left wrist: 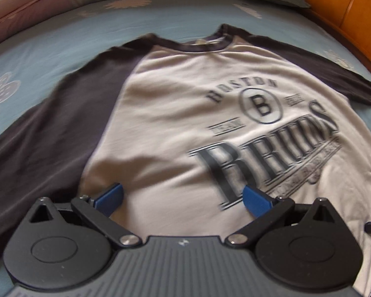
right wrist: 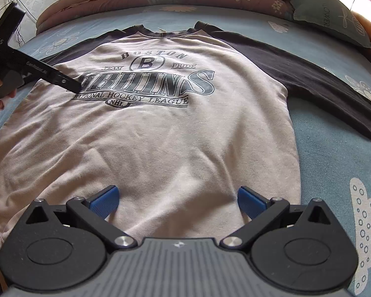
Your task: Fold clothes
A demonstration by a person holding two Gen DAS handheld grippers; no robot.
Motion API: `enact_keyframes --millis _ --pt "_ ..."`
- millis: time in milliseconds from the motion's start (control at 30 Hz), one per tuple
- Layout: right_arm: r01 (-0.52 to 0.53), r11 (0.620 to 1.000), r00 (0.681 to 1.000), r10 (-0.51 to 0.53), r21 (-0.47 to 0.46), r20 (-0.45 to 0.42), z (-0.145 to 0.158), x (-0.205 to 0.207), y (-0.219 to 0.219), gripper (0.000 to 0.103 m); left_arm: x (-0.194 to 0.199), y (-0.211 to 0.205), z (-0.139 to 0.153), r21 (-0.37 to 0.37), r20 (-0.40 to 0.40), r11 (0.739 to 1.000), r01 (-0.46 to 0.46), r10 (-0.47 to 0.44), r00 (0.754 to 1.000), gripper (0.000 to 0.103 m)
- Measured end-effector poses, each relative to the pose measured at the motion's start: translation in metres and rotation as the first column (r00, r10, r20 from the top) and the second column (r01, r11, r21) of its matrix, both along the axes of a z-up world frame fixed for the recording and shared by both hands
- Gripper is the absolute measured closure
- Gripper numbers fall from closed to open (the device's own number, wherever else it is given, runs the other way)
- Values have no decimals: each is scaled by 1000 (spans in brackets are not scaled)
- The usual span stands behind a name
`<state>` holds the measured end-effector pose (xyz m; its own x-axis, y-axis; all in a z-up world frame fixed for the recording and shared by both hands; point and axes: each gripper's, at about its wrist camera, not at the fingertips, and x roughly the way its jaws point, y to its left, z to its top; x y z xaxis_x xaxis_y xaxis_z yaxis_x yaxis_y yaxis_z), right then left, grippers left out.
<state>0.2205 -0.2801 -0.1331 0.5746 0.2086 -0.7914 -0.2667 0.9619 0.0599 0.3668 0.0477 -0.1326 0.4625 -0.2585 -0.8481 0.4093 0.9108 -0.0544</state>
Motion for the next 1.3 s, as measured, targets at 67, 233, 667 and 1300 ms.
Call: enact_keyframes --millis 67,233,667,1300 --pt "2 1000 1000 -2 0 2 0 0 0 0 1 8 2 6 -4 1000 -21 21 1000 1" --pt "10 1000 1000 -10 -3 4 0 0 1 0 -11 -10 16 -1 13 1000 -15 15 1000 1" --pt "15 1000 1000 -15 -4 11 -1 -2 2 0 -42 -44 -3 26 -26 998 56 -56 998 1" --pt "97 985 995 -97 142 -5 35 14 -11 0 81 120 51 -274 -15 928 -251 257 966 1"
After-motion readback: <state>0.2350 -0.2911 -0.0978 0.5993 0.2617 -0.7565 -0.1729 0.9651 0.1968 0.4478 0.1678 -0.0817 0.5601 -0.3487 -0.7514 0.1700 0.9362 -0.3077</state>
